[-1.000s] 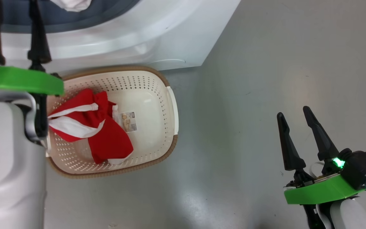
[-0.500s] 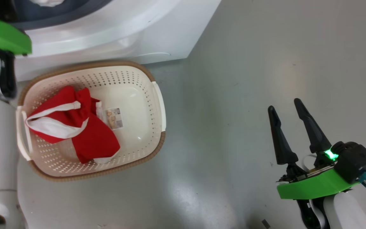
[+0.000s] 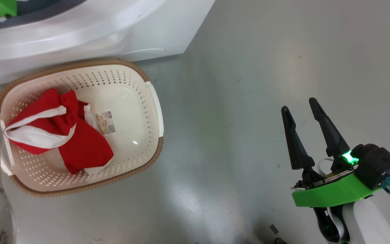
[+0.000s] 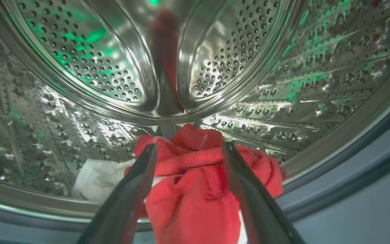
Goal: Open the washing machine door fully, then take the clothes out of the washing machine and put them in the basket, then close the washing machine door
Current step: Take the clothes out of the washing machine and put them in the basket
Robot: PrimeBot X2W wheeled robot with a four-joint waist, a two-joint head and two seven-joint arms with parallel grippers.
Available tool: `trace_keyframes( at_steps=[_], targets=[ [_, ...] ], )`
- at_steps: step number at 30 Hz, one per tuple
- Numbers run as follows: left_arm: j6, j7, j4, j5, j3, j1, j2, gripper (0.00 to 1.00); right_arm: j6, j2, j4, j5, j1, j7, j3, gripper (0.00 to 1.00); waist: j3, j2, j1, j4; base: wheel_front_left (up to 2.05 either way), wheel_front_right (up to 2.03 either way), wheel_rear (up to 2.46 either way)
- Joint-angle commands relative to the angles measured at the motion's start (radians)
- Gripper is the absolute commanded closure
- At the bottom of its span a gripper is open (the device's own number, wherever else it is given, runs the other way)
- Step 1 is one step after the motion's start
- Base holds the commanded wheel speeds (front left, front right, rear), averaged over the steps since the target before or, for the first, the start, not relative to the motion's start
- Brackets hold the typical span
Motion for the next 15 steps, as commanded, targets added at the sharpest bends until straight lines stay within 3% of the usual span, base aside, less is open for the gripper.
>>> trace_keyframes(
  at_steps=[1, 7, 15],
  targets=[
    [-0.005, 0.025, -0.006, -0.016, -0.006, -0.016, 0.038, 0.0, 0.006, -0.01, -0.02, 0.007, -0.005, -0.006, 0.024, 0.0, 0.006, 0.0, 0.0, -0.004, 0.0, 0.0, 0.0],
    [0.006, 0.131, 0.059, 0.047, -0.098, -0.032, 0.076, 0.0, 0.006, -0.01, -0.019, 0.013, -0.011, -0.006, 0.029, 0.0, 0.015, 0.0, 0.0, -0.01, 0.0, 0.0, 0.0],
    [0.102, 0.24, 0.146, 0.12, -0.161, -0.065, 0.107, 0.0, 0.006, -0.01, -0.016, 0.021, -0.023, -0.006, 0.039, 0.0, 0.028, 0.0, 0.0, -0.019, 0.0, 0.0, 0.0]
  ],
)
